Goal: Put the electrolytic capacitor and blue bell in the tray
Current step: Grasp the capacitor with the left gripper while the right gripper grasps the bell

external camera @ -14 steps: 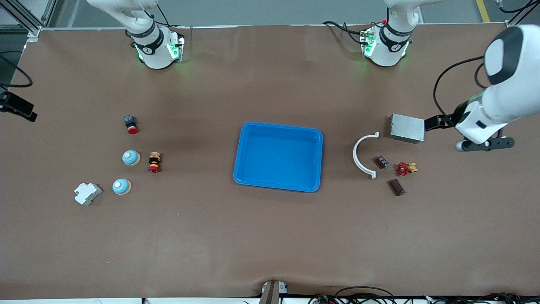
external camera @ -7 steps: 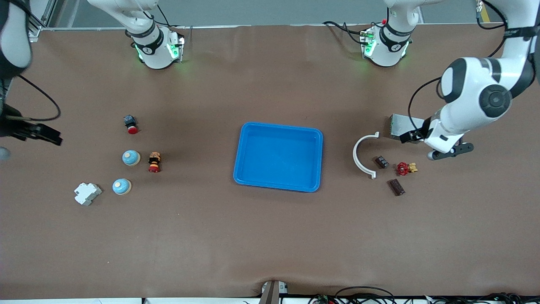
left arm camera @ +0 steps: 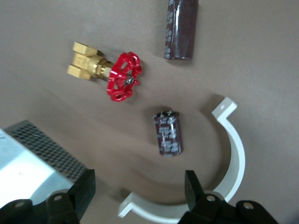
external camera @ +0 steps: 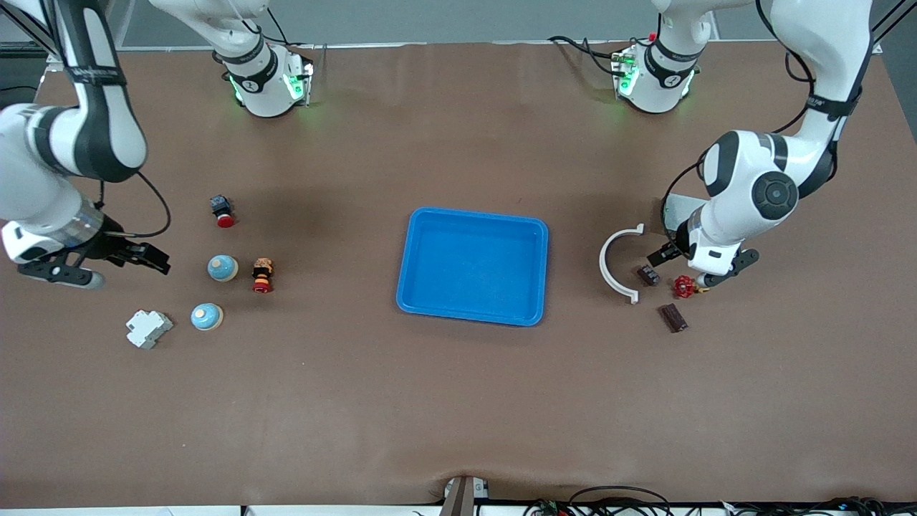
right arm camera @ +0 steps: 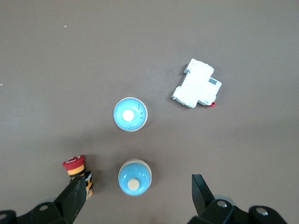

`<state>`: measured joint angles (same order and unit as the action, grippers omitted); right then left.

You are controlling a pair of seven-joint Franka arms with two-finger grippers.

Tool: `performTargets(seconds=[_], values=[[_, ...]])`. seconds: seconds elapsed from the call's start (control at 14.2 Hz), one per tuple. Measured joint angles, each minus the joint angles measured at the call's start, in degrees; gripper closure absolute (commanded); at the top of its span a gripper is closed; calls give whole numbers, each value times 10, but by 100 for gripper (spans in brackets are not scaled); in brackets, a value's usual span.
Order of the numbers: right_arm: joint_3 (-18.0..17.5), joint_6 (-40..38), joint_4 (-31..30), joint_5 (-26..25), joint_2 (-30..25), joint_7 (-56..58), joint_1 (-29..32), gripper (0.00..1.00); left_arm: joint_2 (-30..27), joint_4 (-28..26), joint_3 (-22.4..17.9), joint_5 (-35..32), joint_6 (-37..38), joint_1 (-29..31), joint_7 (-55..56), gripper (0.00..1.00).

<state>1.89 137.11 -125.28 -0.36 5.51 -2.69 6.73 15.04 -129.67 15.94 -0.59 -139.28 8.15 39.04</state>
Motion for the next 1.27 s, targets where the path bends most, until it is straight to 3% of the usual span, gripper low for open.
performTargets(seconds=[0.35, 0.49, 0.71, 0.92, 0.99, 1.27], values=[[-6, 119, -45, 1, 61, -15, -11, 0, 58, 0, 0, 0, -81, -4, 44, 22], [-7, 179, -47, 1, 106, -26, -19, 0, 72, 1, 0, 0, -104, -9, 49, 29], [-8, 247, -44, 1, 164, -44, -32, 0, 92, 1, 0, 0, -130, -10, 49, 56], [-8, 253, -22, 1, 190, -51, -38, 0, 97, 2, -1, 0, -136, -8, 50, 93], [-7, 253, -16, 1, 194, -51, -38, 0, 95, 4, -1, 0, -136, -7, 50, 100], [-5, 252, 4, 1, 211, -51, -36, 0, 77, 11, -1, 0, -123, -7, 50, 100]])
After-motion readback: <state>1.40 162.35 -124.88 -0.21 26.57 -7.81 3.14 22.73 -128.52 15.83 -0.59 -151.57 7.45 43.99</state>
